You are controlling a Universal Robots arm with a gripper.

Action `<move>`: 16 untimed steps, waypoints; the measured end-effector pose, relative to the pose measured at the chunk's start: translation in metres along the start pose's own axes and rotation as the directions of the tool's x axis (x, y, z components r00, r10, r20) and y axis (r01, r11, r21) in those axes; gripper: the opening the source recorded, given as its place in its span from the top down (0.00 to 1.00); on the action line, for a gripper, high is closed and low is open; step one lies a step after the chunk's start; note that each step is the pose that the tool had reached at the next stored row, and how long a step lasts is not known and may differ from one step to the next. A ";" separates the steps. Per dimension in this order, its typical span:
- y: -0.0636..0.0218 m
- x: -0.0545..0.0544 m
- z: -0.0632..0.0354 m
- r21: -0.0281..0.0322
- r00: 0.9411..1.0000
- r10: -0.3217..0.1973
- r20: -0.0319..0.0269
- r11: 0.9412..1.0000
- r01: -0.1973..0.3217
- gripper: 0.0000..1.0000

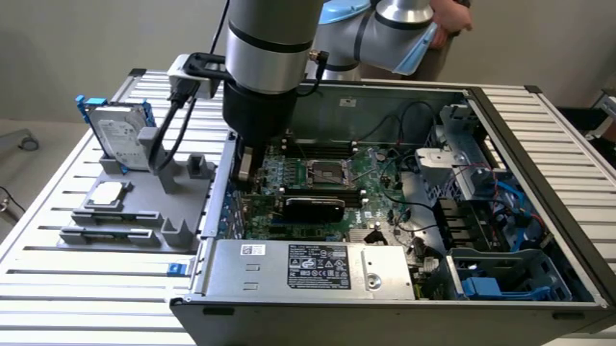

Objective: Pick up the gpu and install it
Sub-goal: 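Insert the gpu into the slot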

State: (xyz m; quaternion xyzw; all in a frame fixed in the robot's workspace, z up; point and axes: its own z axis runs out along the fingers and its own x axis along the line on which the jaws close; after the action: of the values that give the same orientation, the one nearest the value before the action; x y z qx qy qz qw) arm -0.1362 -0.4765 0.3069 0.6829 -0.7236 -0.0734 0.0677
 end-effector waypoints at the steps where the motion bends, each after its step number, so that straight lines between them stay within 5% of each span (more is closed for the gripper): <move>1: 0.0000 0.000 0.0000 0.000 1.000 0.003 0.000 1.000 -0.003 0.89; 16: 0.0003 -0.005 0.0000 0.000 0.999 0.046 0.010 0.999 -0.046 0.89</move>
State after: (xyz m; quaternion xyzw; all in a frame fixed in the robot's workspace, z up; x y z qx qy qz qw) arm -0.1362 -0.4718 0.3070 0.6657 -0.7395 -0.0751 0.0658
